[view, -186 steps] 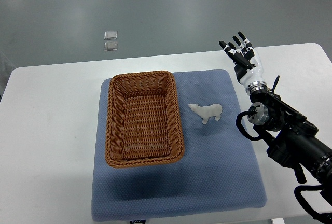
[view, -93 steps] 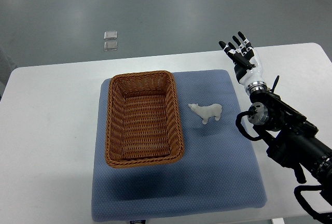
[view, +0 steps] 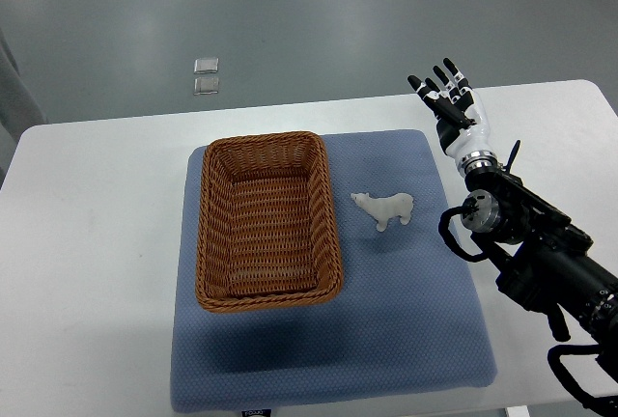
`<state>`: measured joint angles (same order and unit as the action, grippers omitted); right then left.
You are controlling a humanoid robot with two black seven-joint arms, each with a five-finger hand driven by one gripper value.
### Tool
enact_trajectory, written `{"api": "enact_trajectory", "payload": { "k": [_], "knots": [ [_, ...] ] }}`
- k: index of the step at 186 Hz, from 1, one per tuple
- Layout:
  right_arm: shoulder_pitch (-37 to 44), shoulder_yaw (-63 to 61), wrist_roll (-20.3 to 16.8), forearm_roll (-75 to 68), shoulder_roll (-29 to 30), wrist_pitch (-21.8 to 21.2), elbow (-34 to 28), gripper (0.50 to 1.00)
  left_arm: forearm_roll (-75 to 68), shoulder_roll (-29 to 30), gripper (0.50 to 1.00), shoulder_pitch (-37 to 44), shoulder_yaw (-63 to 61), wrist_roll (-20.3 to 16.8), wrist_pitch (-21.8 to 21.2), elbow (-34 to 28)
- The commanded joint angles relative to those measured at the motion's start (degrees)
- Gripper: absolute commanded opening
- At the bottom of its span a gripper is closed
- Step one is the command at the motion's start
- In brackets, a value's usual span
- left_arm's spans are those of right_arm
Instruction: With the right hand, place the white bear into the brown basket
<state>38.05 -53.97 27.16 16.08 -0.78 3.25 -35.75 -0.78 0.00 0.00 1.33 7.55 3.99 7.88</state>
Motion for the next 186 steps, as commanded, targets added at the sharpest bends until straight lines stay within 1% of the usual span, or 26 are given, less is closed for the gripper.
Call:
{"api": "enact_trajectory", "payload": {
  "k": [1,71,90,117,151,167,186],
  "knots": [
    [0.1,0.0,0.0,0.0,-0.01,0.0,0.07,0.924,-0.01,0.0,1.0,0.0,-0.02,0.01,0.05,0.03],
    [0.1,0.27,0.0,0.0,-0.62,-0.09,0.07,0.924,-0.01,0.0,1.0,-0.09,-0.19,0.01,0.05,0.03],
    [0.27,0.62,-0.09,0.0,-1.33,0.0,-1.25,0.921,-0.01,0.0,1.0,-0.09,-0.19,0.01,0.05,0.03],
    [0.62,1.23,-0.61,0.0,-2.12,0.7,-1.34,0.921,-0.01,0.0,1.0,-0.09,-0.19,0.01,0.05,0.03],
    [0.89,1.94,-0.97,1.06,-5.28,0.97,-3.54,0.921,-0.01,0.0,1.0,-0.09,-0.19,0.01,0.05,0.03],
    [1.24,4.04,-1.49,3.43,-6.07,1.05,-4.5,0.921,-0.01,0.0,1.0,-0.09,-0.19,0.01,0.05,0.03],
    [2.47,7.47,-1.58,10.1,-7.57,0.97,-5.82,0.919,-0.01,0.0,1.0,-0.09,-0.19,0.01,-0.03,0.03]
  ]
}}
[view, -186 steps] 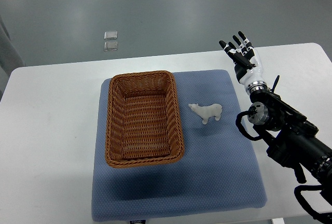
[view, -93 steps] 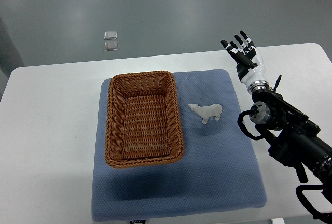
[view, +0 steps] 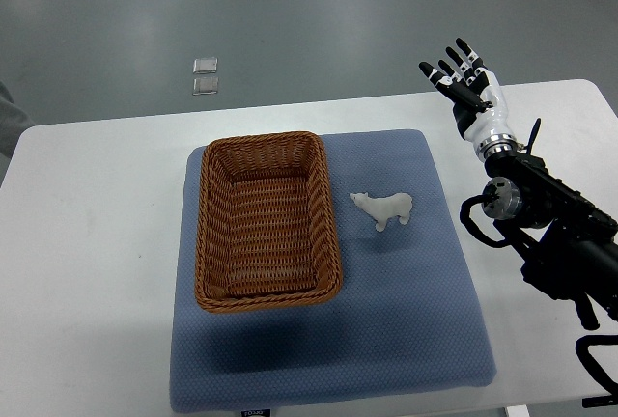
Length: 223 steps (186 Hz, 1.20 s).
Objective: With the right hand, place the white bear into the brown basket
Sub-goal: 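Swing the right hand over the white bear figurine, fingers opening downward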
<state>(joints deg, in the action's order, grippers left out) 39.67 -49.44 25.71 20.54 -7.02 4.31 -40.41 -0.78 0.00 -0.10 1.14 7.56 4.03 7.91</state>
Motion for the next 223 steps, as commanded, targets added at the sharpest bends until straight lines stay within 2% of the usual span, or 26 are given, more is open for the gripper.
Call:
{"api": "enact_trajectory", "payload": {
  "k": [1,40,110,132,150,170,196,223],
  "knots": [
    [0.85,2.94,-0.13,5.66,-1.33,-0.09,-1.16,0.919,-0.01,0.0,1.0,0.01,0.0,0.0,-0.07,0.0],
    [3.31,10.06,-1.19,22.35,-4.67,-1.59,-4.15,0.917,-0.01,0.0,1.0,0.01,0.0,0.0,-0.07,0.0],
    [12.98,28.43,-1.19,44.77,-18.73,-9.76,-15.93,0.917,-0.01,0.0,1.0,0.01,0.0,0.0,0.01,0.0],
    [16.49,31.95,-1.19,50.3,-22.6,-13.8,-18.83,0.917,-0.01,0.0,1.0,0.01,0.0,0.0,0.01,0.0],
    [18.25,33.18,-1.1,53.9,-25.94,-18.81,-21.64,0.917,-0.01,0.0,1.0,0.01,0.0,0.0,0.01,0.0],
    [19.13,33.36,-1.1,60.14,-27.61,-22.68,-23.57,0.917,-0.01,0.0,1.0,0.01,0.0,0.0,0.01,0.0],
    [19.04,34.06,-1.27,67.44,-27.26,-22.51,-23.57,0.917,-0.01,0.0,1.0,0.01,0.0,0.0,-0.07,0.0],
    [18.43,35.02,-2.24,67.71,-26.91,-22.33,-23.57,0.917,-0.01,0.0,1.0,0.01,0.09,0.0,0.01,0.0]
  ]
}}
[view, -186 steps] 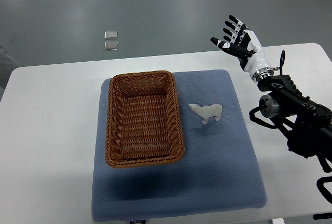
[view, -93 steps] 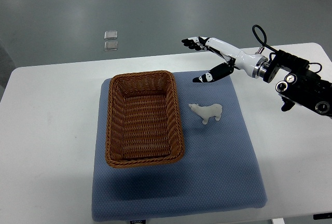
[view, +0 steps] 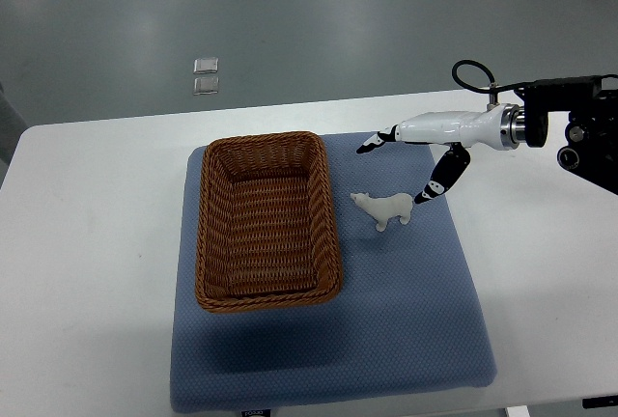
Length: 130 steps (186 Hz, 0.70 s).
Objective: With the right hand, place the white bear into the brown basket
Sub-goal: 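Swing the right hand over the white bear figurine, fingers opening downward, then lower the right hand onto the white bear and close fingers around it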
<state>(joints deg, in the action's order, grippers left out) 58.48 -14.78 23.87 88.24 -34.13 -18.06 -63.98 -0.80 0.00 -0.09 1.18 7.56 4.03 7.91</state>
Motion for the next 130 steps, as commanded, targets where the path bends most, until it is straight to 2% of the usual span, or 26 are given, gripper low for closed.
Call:
{"api": "enact_trajectory", "payload": {
  "k": [1,33,63,130],
  "knots": [
    [-0.47,0.37,-0.4,-0.08,0.21,0.05,-0.09,0.917,0.01,0.0,1.0,0.0,-0.03,0.0,0.02,-0.08],
    [-1.44,0.37,-0.57,-0.08,2.32,0.22,0.44,0.917,0.01,0.0,1.0,0.0,-0.03,0.0,0.02,0.0],
    [-2.67,0.19,-3.03,0.09,4.95,1.89,3.43,0.913,0.01,0.0,1.0,0.0,-0.03,0.0,-0.07,0.0],
    [-5.22,0.37,-3.12,0.35,5.92,4.44,5.71,0.901,0.01,0.0,1.0,0.0,-0.03,0.0,0.02,0.0]
  ]
}}
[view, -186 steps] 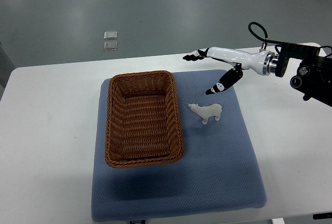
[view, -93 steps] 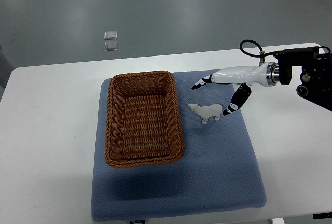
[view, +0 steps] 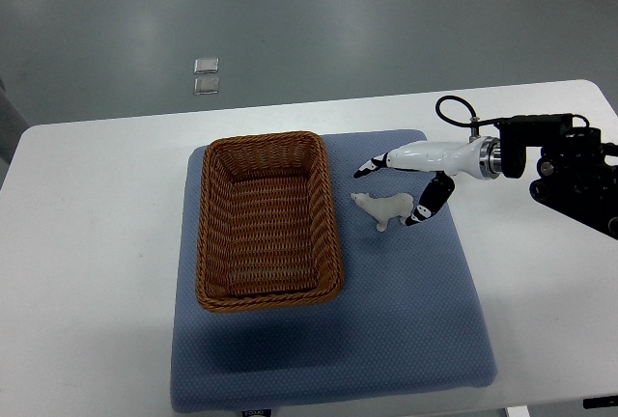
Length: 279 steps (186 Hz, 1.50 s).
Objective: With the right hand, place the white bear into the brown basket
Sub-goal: 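Lower the right hand onto the white bear and close fingers around it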
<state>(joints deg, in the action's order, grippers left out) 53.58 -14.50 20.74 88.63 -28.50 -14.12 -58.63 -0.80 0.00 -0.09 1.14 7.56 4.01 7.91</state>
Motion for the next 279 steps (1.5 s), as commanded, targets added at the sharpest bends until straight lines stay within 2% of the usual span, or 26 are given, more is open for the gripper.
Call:
{"api": "enact_trajectory", "payload": {
  "k": [1,69,83,109,130,166,216,235,246,255,279],
  "knots": [
    [-0.32,0.08,0.0,-0.04,0.29,0.49,0.36,0.901,0.01,0.0,1.0,0.0,0.0,0.0,0.03,0.0],
    [-1.29,-0.01,0.0,-0.04,0.64,1.81,1.33,0.864,0.01,0.0,1.0,0.0,0.0,0.0,0.03,0.0],
    [-1.46,0.08,0.0,-0.04,0.64,1.81,1.33,0.838,0.01,0.0,1.0,0.0,0.09,0.0,-0.06,0.0],
    [-1.73,0.08,0.0,0.05,0.64,1.99,1.33,0.829,0.01,0.0,1.0,0.0,0.09,0.0,0.03,0.0],
    [-1.73,0.08,0.08,-0.04,0.64,1.99,1.33,0.803,0.01,0.0,1.0,0.0,0.09,0.0,0.03,0.0],
    [-1.82,0.08,0.09,-0.04,0.64,1.99,1.33,0.789,0.01,0.0,1.0,0.0,0.09,0.0,0.03,0.0],
    [-1.73,0.08,0.09,-0.04,0.55,1.99,1.33,0.68,0.01,0.0,1.0,0.0,0.09,0.0,0.03,0.0],
    [-1.64,0.08,0.09,-0.04,0.55,1.99,1.33,0.619,0.01,0.0,1.0,0.0,0.09,0.0,0.03,0.0],
    [-1.64,0.08,0.09,-0.13,0.55,1.99,1.24,0.613,0.01,0.0,1.0,0.0,0.09,0.0,0.03,0.0],
    [-1.73,0.08,0.09,-0.13,0.55,1.99,1.33,0.582,0.01,0.0,1.0,0.0,0.09,0.0,0.03,0.0],
    [-1.64,0.08,0.09,-0.13,0.55,1.99,1.24,0.566,0.01,0.0,1.0,0.0,0.09,0.0,0.03,0.0]
  ]
}}
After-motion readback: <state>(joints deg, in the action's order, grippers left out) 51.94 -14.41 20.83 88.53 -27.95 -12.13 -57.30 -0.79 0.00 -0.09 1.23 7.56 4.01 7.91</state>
